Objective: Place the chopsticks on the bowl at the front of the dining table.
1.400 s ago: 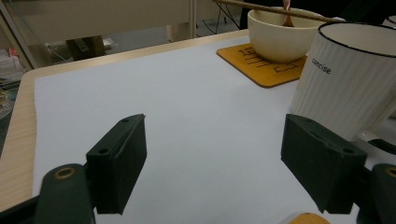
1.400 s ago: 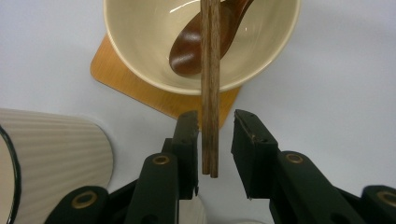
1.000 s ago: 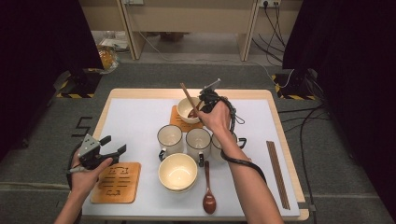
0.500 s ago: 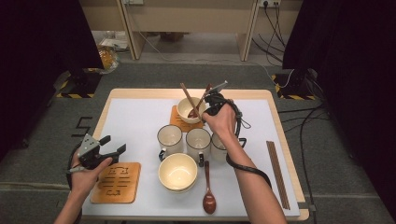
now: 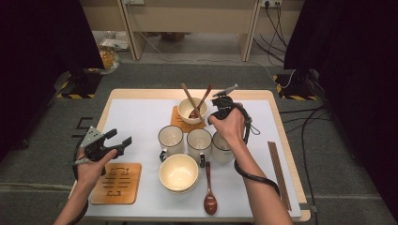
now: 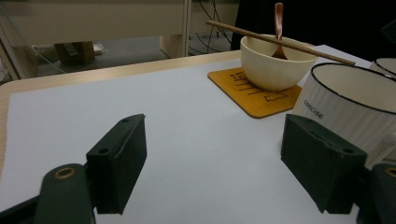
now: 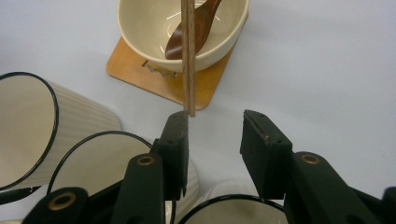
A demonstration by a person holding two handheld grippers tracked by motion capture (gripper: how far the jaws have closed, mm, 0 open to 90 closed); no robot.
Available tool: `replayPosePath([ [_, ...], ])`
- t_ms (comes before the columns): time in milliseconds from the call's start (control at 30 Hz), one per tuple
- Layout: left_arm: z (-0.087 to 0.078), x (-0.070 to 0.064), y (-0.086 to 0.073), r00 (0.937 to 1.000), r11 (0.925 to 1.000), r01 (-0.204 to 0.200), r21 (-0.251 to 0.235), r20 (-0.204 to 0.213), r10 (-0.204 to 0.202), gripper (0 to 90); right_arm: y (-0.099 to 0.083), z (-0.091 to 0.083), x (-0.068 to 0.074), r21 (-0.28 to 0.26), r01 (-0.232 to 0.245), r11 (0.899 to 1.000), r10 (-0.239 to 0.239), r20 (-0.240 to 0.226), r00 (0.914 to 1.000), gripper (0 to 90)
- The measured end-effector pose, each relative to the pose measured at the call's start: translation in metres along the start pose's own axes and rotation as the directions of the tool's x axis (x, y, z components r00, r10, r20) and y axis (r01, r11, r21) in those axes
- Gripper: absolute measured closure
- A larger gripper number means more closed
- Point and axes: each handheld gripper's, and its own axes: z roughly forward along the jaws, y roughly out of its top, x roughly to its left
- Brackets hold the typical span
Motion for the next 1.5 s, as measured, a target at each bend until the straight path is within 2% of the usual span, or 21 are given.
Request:
replayPosePath([
  [333,0.026,-0.004,0.020,0.9990,0.9998,0.020,-0.005,0.041,-0.019,22.2,-0.011,-0.013,-0.010,-0.027,-0.013,1.000,0.013,-0.002,0.9999,60.7],
  [500,0.038,-0.008,0.028,0.9986,0.9999,0.014,-0.002,0.052,-0.013,22.3,-0.016,-0.019,-0.015,-0.047,-0.016,0.999,0.016,-0.005,0.9999,60.5],
  [933,0.058,-0.013,0.037,0.9974,0.9999,0.007,0.015,0.071,-0.008,22.3,-0.031,-0.028,-0.014,-0.096,-0.016,0.995,0.014,-0.027,0.9995,60.1],
  [1300,0.075,-0.014,0.043,0.9959,0.9993,0.031,0.021,0.084,-0.033,22.3,-0.046,-0.039,-0.015,-0.117,-0.003,0.993,-0.002,-0.036,0.9993,59.4],
  [1500,0.084,-0.019,0.047,0.9955,0.9993,0.019,0.031,0.093,-0.022,22.3,-0.055,-0.044,-0.019,-0.133,-0.009,0.991,0.004,-0.041,0.9991,59.1],
])
